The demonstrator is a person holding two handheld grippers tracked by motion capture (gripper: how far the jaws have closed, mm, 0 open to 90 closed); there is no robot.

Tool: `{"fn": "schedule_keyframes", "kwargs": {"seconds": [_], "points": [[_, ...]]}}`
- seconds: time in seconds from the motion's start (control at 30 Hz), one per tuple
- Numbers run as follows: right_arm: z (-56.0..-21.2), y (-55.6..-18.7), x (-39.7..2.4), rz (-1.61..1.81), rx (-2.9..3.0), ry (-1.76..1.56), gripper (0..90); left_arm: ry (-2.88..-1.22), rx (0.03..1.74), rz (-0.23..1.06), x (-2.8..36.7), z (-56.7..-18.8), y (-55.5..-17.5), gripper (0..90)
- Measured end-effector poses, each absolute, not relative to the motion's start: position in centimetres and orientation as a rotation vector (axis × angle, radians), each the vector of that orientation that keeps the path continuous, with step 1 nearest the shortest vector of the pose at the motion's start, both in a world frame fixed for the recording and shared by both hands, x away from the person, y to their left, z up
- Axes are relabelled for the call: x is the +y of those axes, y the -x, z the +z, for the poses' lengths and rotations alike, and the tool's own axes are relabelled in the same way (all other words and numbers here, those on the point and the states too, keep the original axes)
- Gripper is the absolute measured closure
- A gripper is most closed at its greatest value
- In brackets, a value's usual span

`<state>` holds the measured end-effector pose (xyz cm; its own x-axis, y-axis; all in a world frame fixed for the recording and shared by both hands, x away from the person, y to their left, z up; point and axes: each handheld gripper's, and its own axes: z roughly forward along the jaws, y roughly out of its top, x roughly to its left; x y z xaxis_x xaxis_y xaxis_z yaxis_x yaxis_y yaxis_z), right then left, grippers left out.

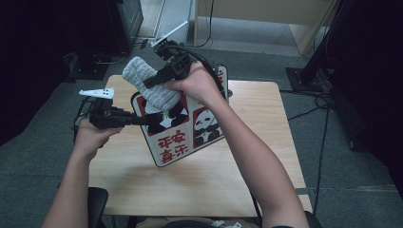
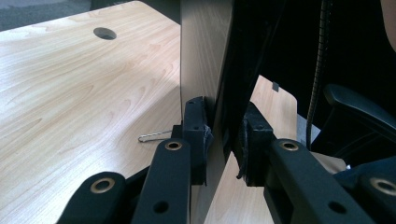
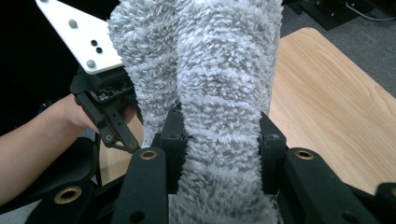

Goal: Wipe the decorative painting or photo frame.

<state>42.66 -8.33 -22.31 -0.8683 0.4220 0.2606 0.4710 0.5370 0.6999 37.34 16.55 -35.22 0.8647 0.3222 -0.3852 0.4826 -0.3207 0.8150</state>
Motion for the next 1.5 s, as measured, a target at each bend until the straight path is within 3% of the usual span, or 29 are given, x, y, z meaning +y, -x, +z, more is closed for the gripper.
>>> {"fn": "schedule_keyframes", "kwargs": {"seconds": [1.5], "points": [[-22.6,-44.1,-13.2,-1.299,-2.654,0.894,63.5,-1.940,0.592,-0.165,16.6,-35.2,-37.1,77.9]]}}
